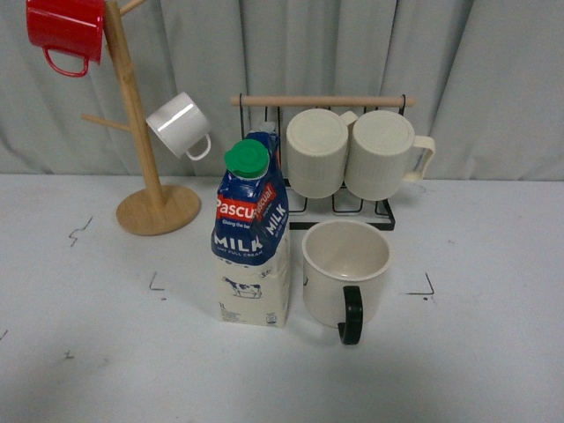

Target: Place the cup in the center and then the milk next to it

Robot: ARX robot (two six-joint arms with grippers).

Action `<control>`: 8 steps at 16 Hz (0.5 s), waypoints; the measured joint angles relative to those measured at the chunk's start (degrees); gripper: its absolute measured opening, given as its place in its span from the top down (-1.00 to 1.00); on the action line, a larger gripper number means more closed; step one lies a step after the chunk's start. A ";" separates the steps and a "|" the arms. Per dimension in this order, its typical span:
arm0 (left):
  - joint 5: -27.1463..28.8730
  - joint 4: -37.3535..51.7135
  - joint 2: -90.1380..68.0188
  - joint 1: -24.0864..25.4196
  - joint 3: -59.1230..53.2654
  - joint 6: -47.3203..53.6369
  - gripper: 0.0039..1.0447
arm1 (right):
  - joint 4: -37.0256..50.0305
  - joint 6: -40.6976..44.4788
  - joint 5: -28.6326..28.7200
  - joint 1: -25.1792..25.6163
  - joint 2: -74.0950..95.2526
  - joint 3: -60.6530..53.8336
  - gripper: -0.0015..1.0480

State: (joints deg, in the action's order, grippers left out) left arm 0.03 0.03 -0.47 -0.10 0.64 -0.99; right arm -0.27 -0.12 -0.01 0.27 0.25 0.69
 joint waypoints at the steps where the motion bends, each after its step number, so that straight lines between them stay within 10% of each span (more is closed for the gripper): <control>1: 0.00 -0.35 0.00 0.00 0.00 0.00 0.90 | 0.11 0.00 0.00 0.00 0.00 0.00 -0.87; 8: 0.00 -0.24 0.00 0.00 0.00 0.00 -0.73 | 0.09 0.00 0.02 0.00 0.00 0.00 -0.87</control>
State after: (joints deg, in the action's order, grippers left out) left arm 0.03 -0.21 -0.47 -0.10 0.64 -0.99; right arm -0.19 -0.12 0.01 0.27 0.25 0.69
